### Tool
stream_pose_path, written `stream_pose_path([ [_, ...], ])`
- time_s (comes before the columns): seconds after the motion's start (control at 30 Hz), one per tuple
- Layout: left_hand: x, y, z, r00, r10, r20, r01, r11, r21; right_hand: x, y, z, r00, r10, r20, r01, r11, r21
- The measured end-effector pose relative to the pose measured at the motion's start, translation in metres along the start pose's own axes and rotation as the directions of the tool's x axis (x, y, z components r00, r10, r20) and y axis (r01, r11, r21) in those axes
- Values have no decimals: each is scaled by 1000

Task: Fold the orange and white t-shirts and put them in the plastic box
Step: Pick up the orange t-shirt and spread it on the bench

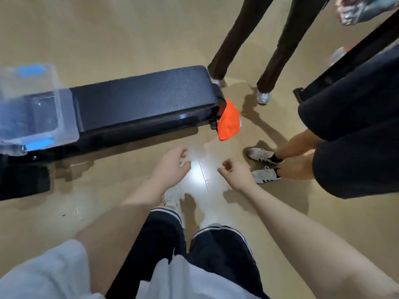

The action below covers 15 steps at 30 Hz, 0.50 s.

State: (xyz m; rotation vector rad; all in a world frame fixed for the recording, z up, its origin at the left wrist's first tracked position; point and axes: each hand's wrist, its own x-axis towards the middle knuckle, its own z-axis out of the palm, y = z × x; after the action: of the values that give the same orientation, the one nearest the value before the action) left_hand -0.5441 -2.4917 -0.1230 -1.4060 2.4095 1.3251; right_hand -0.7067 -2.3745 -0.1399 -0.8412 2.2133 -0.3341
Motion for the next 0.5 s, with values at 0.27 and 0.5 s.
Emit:
stream_pose_path([
  [0.27, 191, -1, 47, 984, 23, 177, -23, 1000, -2, 181, 27, 13, 987, 159, -1, -158, 983, 94],
  [0.5, 368, -73, 190, 966, -21, 256, -2, 996, 90, 398, 135, 106, 985, 174, 3, -174, 982, 79],
])
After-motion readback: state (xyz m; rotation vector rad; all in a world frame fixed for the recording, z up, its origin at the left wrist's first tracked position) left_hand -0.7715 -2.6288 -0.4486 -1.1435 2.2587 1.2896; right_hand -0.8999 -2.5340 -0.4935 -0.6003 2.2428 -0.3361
